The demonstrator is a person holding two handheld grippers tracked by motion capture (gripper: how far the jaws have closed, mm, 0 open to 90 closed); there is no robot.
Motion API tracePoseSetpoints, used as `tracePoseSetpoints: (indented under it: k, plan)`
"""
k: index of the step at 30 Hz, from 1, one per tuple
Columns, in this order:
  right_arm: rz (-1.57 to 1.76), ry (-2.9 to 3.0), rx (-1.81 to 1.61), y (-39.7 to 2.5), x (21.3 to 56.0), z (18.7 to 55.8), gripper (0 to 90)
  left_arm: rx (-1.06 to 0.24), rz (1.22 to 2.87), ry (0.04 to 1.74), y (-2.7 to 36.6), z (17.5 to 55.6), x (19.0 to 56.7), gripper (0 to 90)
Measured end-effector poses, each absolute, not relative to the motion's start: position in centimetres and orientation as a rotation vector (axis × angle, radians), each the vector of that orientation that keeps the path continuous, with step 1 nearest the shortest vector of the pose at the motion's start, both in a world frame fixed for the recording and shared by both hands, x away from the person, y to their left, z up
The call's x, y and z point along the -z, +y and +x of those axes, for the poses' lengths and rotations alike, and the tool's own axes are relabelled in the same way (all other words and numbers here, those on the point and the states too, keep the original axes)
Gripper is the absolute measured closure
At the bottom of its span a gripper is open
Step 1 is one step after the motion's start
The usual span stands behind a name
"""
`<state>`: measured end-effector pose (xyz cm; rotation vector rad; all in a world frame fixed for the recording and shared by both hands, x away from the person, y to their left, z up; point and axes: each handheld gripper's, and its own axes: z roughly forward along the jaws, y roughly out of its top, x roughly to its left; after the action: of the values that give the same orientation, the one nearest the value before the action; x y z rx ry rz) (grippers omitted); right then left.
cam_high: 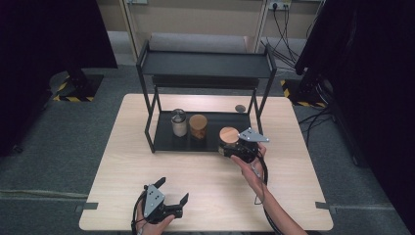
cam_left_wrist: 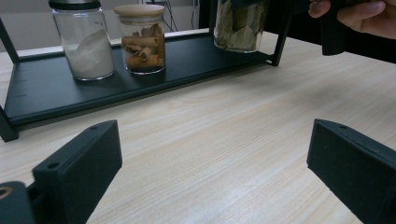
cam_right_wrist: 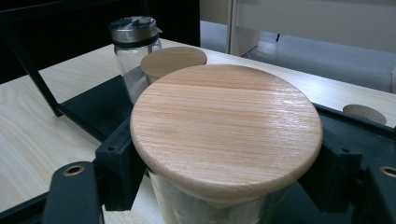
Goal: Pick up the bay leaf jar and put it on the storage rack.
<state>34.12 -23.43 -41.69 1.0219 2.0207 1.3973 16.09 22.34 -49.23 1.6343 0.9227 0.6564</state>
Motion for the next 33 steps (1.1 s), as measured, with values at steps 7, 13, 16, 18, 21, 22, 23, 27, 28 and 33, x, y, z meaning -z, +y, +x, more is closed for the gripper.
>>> tracePoseSetpoints:
  k: [7, 13, 16, 18, 21, 22, 23, 27, 28, 33]
  plan:
    - [1.021, 2.019, -1.388, -23.2, 41.7, 34.5, 26.2, -0.657, 1.63, 0.924, 22.4, 16.1, 49.3, 2.8]
    - [1.017, 2.018, -1.376, -22.9, 41.9, 34.9, 26.2, -0.657, 1.634, 0.925, 22.3, 16.1, 49.2, 2.8]
    - [1.018, 2.018, -1.367, -22.6, 41.9, 35.2, 26.2, -0.657, 1.634, 0.926, 22.3, 16.1, 49.2, 2.8]
    - [1.019, 2.018, -1.364, -22.5, 42.0, 35.4, 26.2, -0.658, 1.63, 0.927, 22.4, 16.1, 49.3, 2.8]
    - [1.023, 2.017, -1.358, -22.4, 42.0, 35.5, 26.2, -0.657, 1.63, 0.927, 22.4, 16.1, 49.3, 2.8]
    - [1.026, 2.017, -1.357, -22.4, 42.0, 35.5, 26.2, -0.657, 1.631, 0.927, 22.4, 16.1, 49.3, 2.8]
    - [1.028, 2.015, -1.357, -22.4, 42.0, 35.6, 26.2, -0.657, 1.631, 0.926, 22.4, 16.1, 49.3, 2.8]
    - [1.033, 2.012, -1.357, -22.3, 42.0, 35.8, 26.2, -0.657, 1.631, 0.926, 22.3, 16.1, 49.3, 2.8]
    - [1.033, 2.013, -1.357, -22.3, 42.0, 35.8, 26.1, -0.657, 1.63, 0.926, 22.4, 16.1, 49.3, 2.8]
    - [1.042, 2.01, -1.352, -22.1, 42.1, 36.1, 26.2, -0.658, 1.63, 0.925, 22.4, 16.1, 49.3, 2.8]
